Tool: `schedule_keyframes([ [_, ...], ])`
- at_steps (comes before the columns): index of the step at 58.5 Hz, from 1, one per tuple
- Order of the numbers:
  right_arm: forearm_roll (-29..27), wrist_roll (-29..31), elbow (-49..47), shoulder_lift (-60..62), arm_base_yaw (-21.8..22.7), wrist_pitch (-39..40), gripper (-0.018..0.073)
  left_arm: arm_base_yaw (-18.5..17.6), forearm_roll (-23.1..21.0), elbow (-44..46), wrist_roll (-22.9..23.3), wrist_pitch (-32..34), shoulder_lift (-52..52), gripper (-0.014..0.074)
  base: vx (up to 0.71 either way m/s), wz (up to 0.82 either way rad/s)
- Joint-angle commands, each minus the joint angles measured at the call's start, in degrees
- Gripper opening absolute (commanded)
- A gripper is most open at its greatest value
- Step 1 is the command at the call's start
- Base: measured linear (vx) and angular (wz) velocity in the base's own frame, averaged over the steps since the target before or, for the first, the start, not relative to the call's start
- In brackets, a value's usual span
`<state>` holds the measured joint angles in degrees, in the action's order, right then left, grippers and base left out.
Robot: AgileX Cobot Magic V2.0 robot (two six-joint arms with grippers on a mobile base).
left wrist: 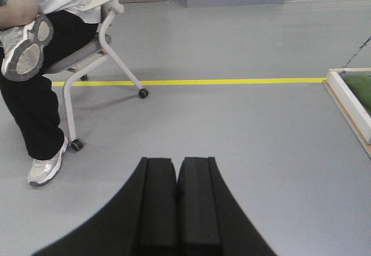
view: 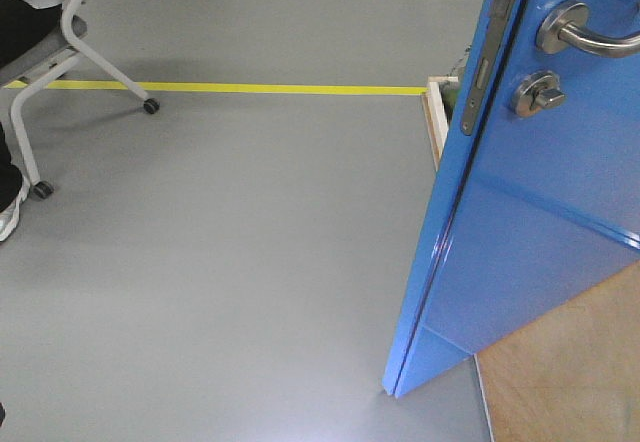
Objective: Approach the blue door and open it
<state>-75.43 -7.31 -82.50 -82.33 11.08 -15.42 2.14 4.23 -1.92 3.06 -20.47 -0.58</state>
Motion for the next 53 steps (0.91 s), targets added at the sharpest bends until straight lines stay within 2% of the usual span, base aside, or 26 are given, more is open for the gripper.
schedule_keyframes([
  [1, -1.3, 0.6, -2.0, 1.3, -0.5, -1.1, -0.0004, -0.1, 0.0, 1.8, 0.2, 4.6, -1.0, 0.0071, 0.05, 0.13],
  [53, -1.4, 0.6, -2.0, 1.3, -0.5, -1.1, -0.0004, -0.1, 0.0, 1.8, 0.2, 4.6, -1.0, 0.0071, 0.14, 0.08],
])
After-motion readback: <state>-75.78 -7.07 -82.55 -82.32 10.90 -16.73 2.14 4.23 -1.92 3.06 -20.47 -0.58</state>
